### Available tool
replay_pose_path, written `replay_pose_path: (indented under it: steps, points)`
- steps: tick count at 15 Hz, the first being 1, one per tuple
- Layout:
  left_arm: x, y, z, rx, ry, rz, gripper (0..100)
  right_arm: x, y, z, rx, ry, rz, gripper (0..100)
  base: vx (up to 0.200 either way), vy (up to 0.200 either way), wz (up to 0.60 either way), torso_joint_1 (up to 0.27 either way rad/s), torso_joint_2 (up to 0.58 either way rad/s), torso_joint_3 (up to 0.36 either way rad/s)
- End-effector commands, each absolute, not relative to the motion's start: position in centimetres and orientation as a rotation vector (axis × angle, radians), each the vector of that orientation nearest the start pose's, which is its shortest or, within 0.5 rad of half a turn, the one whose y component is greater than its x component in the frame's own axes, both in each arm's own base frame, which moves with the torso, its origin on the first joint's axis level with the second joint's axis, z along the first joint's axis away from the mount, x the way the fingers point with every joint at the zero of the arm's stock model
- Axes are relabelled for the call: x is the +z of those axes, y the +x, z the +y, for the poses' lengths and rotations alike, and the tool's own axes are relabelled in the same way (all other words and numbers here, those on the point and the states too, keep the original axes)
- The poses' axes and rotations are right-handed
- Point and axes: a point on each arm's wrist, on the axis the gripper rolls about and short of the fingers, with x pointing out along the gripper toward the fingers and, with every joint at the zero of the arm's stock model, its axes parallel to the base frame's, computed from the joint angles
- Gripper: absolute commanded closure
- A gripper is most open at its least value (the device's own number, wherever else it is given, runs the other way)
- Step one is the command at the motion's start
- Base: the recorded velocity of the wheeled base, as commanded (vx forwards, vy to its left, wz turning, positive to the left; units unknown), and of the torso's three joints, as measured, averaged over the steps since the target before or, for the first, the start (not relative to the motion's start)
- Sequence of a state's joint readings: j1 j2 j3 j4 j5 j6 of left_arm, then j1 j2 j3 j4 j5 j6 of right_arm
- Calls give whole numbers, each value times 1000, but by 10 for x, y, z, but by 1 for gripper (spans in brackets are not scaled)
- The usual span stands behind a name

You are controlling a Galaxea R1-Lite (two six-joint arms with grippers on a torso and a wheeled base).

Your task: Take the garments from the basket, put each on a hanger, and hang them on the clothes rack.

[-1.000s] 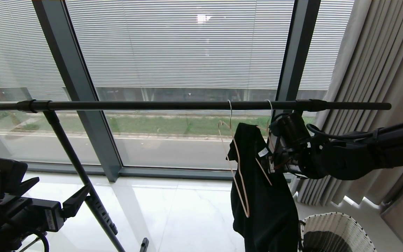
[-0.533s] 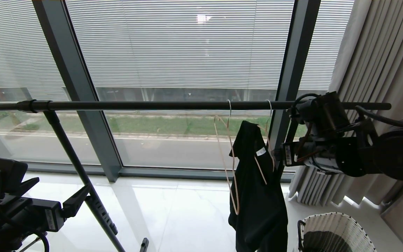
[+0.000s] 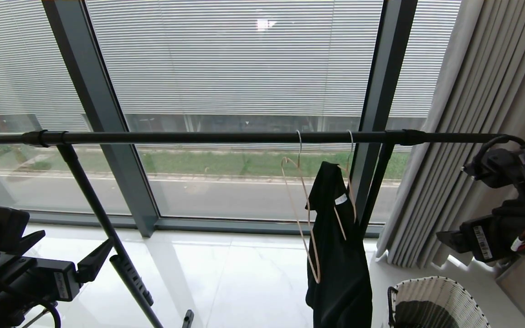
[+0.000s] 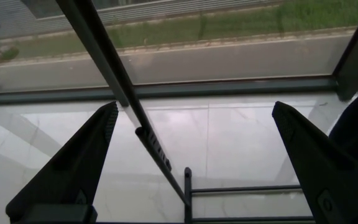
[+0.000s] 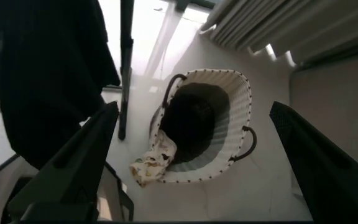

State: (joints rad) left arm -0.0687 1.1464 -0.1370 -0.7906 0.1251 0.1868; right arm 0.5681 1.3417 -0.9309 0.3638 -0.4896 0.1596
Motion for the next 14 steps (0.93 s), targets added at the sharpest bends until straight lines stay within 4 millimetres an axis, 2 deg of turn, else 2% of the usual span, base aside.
replay_pose_path:
  steps: [1,3,14]
  points:
    - [145,131,-6,46,208,212,0,222,145,72,1,-239,640,0,-200,0,0,2,-7,12]
    - [145,131,-6,49,206,213,0,217,139,69,6,-271,651,0,-200,0,0,12,7,2]
    - [145,131,-6,50,198,212,0,215,138,68,0,-279,652,0,-200,0,0,-1,1,3]
